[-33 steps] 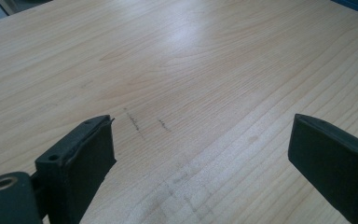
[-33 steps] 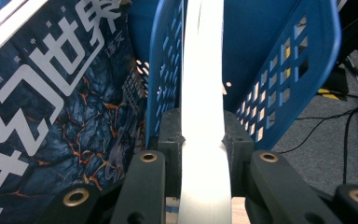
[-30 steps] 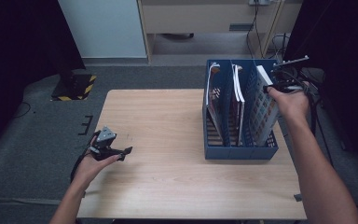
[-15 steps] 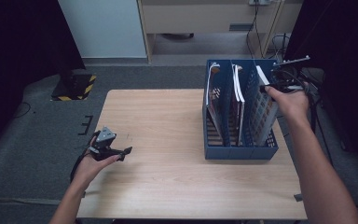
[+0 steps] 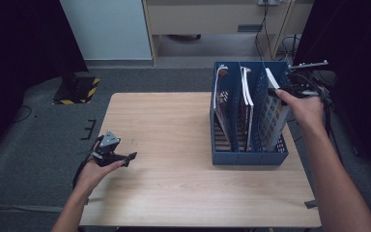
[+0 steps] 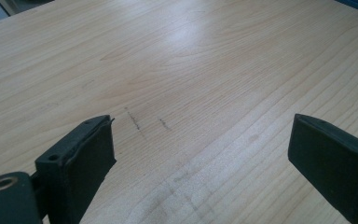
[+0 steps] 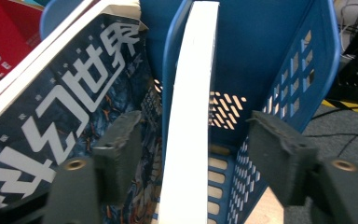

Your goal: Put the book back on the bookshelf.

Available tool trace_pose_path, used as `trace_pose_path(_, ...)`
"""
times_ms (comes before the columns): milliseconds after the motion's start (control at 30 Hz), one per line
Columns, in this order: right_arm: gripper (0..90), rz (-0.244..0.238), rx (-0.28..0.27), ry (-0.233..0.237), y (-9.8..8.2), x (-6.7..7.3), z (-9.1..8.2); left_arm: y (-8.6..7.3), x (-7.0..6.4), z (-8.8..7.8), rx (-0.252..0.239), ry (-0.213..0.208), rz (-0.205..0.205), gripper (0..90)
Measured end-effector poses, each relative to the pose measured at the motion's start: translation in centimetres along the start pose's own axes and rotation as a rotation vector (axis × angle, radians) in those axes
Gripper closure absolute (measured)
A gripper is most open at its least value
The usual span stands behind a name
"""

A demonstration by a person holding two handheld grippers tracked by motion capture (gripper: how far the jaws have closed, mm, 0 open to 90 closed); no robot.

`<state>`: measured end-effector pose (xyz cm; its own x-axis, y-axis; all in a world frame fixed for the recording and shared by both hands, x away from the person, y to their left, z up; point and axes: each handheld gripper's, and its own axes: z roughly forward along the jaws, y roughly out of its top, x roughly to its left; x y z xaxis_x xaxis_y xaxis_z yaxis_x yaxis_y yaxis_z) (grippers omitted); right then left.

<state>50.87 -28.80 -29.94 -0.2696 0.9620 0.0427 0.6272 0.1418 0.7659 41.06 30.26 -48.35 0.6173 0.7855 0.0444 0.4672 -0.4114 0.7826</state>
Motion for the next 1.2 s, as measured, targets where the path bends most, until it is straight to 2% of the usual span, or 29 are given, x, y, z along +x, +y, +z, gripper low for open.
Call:
trace_pose_path(267, 16.3, -0.040, -0.075, 0.023, -0.5, 0.2, -0.6, -0.1, -0.2, 0.1, 0.009, 0.004, 0.009, 6.2)
trace_pose_path(467, 9.4, -0.056, -0.135, 0.024, -1.2, 0.2, -1.2, -0.1, -0.3, 0.2, 0.011, 0.004, 0.013, 6.2)
trace_pose_path(667, 7.4, -0.041, -0.162, 0.033, -1.9, -0.2, -1.9, -0.1, -0.4, 0.3, 0.015, 0.006, 0.013, 6.1)
trace_pose_path(1200, 5.1, -0.025, -0.162, 0.044, -3.0, -0.5, -2.6, -0.2, -0.4, 0.4, 0.023, 0.006, 0.014, 5.7)
